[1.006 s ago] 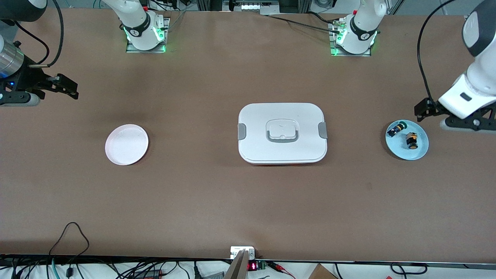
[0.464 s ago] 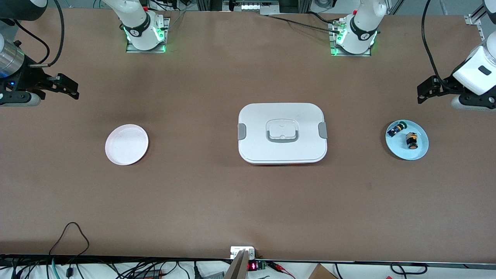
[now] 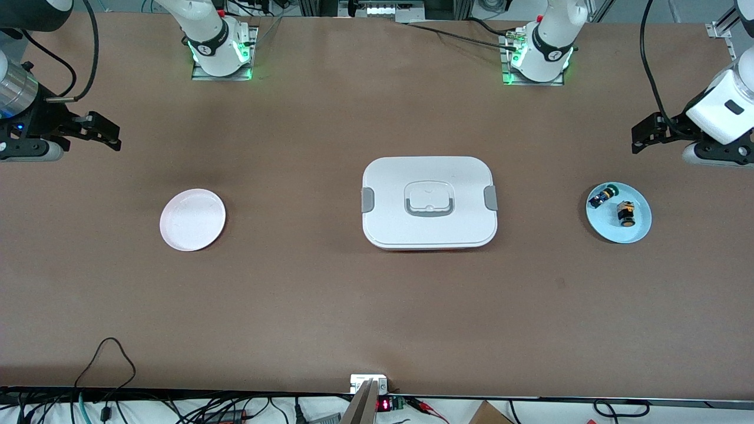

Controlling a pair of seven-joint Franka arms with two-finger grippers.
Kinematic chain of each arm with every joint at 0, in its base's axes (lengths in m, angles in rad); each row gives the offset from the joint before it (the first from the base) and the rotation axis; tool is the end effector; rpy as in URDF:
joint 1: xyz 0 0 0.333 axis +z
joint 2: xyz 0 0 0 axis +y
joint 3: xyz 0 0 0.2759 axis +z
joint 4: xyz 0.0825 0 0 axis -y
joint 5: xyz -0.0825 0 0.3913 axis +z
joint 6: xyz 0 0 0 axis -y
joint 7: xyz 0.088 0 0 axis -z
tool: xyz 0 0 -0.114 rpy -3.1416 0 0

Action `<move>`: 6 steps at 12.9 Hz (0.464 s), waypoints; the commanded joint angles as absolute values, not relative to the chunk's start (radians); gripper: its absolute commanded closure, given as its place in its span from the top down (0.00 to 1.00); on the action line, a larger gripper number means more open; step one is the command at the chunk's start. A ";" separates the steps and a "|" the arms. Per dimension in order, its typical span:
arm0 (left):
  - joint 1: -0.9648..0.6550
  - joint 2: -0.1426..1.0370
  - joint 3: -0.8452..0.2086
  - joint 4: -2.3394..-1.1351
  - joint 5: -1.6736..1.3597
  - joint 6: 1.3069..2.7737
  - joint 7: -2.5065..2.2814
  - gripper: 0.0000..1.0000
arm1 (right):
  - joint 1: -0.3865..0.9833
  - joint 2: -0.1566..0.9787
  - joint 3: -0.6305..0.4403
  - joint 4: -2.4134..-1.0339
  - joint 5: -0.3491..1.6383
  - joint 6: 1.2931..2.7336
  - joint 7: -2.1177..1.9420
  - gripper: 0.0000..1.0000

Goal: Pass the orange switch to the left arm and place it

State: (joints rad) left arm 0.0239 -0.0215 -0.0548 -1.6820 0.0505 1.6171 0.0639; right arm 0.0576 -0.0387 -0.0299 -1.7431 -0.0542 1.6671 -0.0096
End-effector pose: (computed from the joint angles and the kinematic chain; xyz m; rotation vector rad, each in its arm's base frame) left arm 0.5566 -0.0119 0.5401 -3.0863 0.1517 0.0684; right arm 0.5542 0.0095 0.5245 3.0873 0.0673 -0.0569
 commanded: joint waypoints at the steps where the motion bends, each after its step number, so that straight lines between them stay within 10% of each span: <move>1: 0.015 -0.025 -0.049 -1.663 0.028 1.605 0.064 1.00 | 0.060 -0.029 -0.029 -1.718 -0.040 1.644 -0.021 1.00; 6: 0.017 -0.008 -0.049 -1.658 0.029 1.652 0.072 1.00 | 0.063 -0.028 -0.026 -1.718 -0.041 1.644 -0.023 1.00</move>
State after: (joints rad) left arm 0.0205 -0.0208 -0.0550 -1.6599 0.0500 1.6287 0.0639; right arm 0.0587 -0.0364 -0.0290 -1.7429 -0.0541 1.6660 -0.0099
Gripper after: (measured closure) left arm 0.000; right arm 0.000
